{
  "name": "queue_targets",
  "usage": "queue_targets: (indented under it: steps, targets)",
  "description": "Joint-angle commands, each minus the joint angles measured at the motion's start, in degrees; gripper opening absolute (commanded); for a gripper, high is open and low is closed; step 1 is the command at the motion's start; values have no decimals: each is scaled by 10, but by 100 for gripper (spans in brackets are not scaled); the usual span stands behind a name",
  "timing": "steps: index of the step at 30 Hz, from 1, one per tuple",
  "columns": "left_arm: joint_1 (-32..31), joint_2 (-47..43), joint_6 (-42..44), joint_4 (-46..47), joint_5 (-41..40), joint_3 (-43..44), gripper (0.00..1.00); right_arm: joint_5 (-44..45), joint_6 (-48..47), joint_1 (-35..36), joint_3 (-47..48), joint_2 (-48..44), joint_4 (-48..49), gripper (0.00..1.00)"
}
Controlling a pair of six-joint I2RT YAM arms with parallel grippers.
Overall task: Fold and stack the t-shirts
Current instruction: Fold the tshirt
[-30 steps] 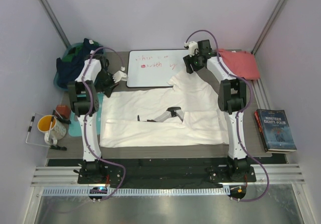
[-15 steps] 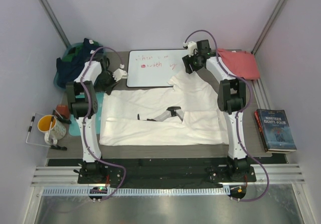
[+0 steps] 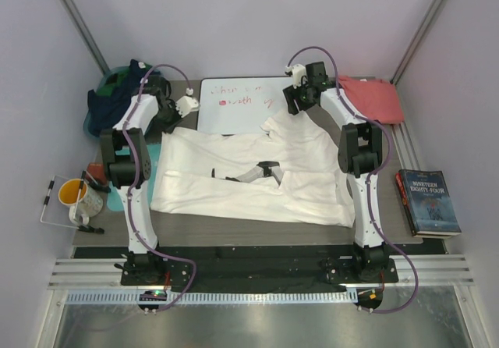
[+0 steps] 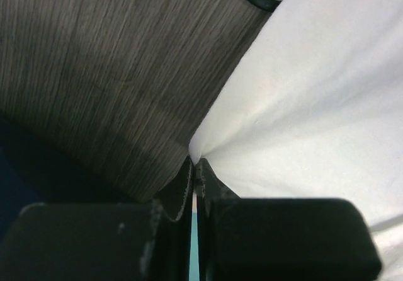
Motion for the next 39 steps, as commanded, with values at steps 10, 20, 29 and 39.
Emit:
queue_targets:
  steps: [10,20,29,39]
  targets:
    - [0,-34,23,-28,2,12,0,22,88,-8,49,34,50,68]
    - [0,-24,30,-39,-1,29,0,4,97,-5,59,68,53,58]
    - [-16,-19,33,-42,-3,35,0,-3,68,6,54,62,40,4]
    - [-17,-50,47,-36,-7,-11,0,80,-21,1,68,12,47,1]
